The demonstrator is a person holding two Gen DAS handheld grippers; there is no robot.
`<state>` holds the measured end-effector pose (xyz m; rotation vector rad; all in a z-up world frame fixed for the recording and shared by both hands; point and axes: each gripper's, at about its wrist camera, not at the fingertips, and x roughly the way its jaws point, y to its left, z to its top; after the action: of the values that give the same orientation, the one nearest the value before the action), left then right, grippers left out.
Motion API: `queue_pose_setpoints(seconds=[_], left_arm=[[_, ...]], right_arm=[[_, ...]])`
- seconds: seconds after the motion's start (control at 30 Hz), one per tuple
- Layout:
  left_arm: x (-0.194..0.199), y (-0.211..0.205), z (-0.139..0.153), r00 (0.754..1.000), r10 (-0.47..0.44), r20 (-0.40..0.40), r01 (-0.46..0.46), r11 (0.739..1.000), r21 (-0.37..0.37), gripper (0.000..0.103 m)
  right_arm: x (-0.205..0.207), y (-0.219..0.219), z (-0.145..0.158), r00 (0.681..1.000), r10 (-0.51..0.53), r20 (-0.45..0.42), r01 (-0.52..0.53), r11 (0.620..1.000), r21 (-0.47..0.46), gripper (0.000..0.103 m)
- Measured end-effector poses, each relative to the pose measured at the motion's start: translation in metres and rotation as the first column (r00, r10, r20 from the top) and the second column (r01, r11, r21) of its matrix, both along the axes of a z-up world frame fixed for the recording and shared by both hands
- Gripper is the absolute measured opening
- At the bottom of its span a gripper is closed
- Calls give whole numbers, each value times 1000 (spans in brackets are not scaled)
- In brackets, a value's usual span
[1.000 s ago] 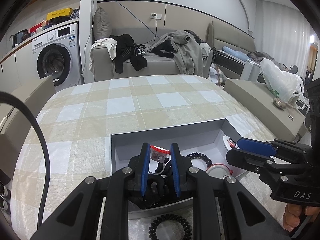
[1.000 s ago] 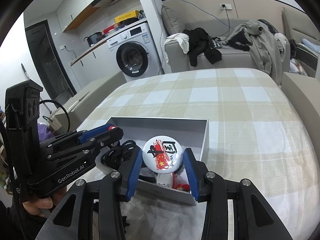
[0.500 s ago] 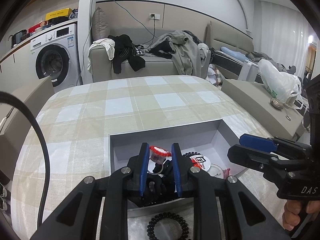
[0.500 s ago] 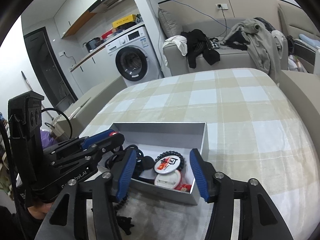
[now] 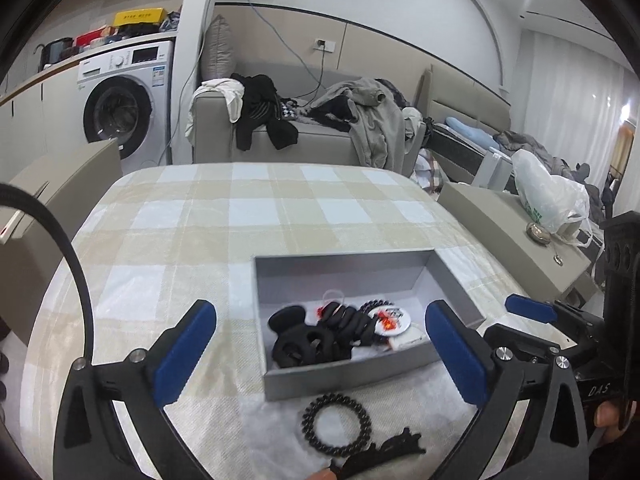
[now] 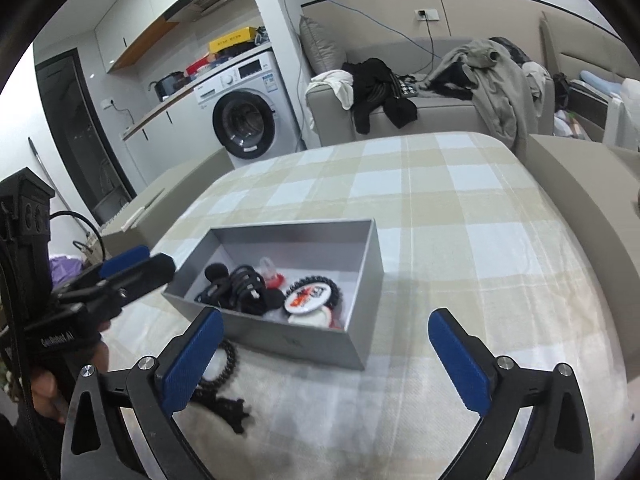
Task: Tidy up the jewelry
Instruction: 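Open both grippers and withdraw them from the box, then move the right gripper to the long black claw clip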
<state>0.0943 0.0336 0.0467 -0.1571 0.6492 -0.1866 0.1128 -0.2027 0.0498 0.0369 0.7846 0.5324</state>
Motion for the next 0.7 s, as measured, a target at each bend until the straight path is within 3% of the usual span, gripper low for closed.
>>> queue_pose_setpoints(seconds=[0.7], left_arm=[[-33,12,-39,990,40,-139,-36,999,29,102]], right_arm=[[-14,34,-30,987,121,-107,-132,985,-111,103]])
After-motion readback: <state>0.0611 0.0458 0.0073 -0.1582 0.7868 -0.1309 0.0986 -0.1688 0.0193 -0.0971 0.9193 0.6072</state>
